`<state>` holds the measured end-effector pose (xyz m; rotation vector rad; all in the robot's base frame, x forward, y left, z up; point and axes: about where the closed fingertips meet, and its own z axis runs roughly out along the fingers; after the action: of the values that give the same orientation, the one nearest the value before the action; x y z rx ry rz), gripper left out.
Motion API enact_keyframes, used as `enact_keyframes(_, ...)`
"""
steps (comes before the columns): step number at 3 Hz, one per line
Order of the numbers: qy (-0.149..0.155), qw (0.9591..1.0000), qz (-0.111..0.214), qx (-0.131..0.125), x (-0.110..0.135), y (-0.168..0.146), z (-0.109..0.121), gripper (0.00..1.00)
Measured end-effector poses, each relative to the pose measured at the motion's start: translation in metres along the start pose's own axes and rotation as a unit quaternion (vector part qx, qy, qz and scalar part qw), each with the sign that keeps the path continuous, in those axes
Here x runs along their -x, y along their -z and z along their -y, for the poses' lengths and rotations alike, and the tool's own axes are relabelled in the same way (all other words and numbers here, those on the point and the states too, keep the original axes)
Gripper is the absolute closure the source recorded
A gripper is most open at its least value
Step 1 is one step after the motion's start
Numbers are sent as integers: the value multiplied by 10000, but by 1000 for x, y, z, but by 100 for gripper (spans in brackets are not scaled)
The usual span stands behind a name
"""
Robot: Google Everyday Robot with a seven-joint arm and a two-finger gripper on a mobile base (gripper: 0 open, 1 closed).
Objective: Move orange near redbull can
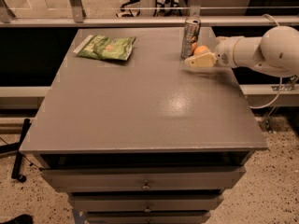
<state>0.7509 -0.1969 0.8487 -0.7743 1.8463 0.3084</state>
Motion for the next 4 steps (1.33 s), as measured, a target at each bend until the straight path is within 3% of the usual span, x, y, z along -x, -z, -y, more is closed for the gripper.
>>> enact_keyframes(2, 40, 9999, 47, 100, 8, 12, -6, 0)
enact_keyframes(3, 203, 9984, 334, 417, 26, 67, -16, 0)
enact_keyframes(4, 390, 9933, 684, 843, 36, 129, -34, 0)
